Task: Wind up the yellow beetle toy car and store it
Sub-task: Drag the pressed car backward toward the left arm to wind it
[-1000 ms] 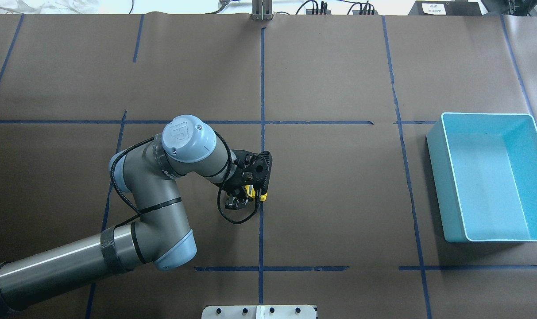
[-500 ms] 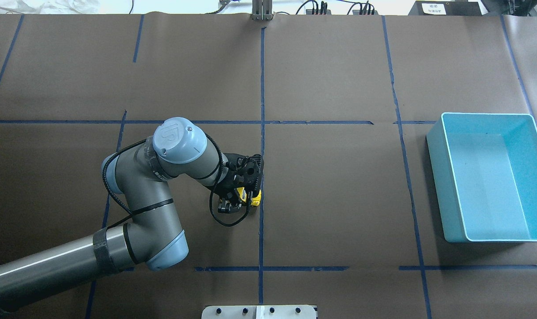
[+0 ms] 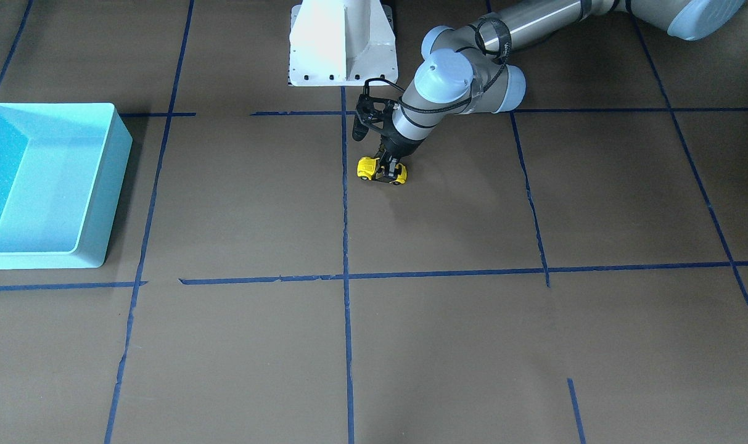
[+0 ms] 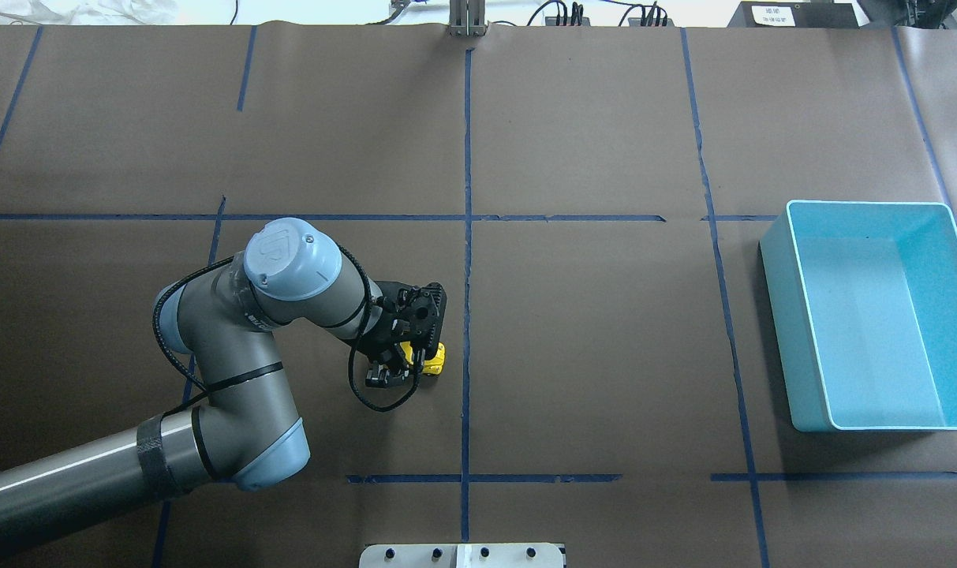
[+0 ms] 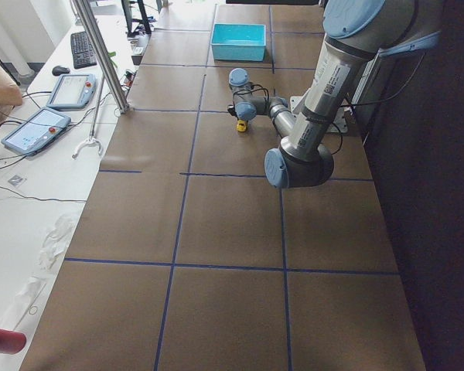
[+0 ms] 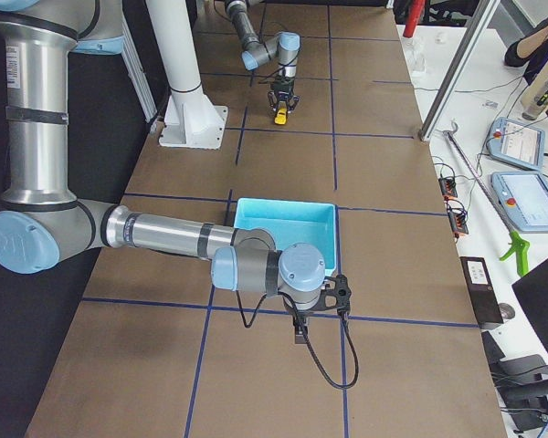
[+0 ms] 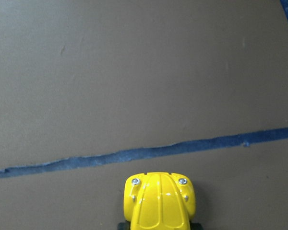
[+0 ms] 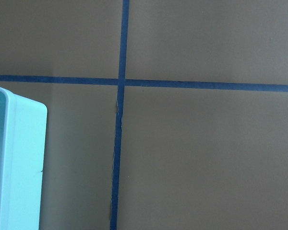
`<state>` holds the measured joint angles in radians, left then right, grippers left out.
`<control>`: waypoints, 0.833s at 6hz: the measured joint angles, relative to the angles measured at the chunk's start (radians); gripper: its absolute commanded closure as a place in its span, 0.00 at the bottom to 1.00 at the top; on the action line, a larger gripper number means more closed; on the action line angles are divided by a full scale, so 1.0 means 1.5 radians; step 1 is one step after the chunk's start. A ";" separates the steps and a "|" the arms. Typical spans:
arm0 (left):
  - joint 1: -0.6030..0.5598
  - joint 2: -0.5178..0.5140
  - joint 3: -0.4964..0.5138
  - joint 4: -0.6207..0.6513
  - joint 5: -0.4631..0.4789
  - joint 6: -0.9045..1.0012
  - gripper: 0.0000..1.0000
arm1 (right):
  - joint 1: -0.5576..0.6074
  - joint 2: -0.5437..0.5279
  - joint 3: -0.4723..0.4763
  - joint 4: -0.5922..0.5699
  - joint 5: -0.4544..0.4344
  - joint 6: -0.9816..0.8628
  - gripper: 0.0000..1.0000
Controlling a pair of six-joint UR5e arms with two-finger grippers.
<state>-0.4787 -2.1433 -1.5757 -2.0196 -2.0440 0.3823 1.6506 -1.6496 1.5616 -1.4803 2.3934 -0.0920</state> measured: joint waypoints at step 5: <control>-0.001 0.075 -0.054 -0.029 -0.008 0.002 1.00 | 0.000 0.004 0.001 0.001 -0.006 -0.001 0.00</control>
<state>-0.4795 -2.0314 -1.6566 -2.0635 -2.0558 0.3850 1.6505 -1.6432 1.5638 -1.4788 2.3838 -0.0939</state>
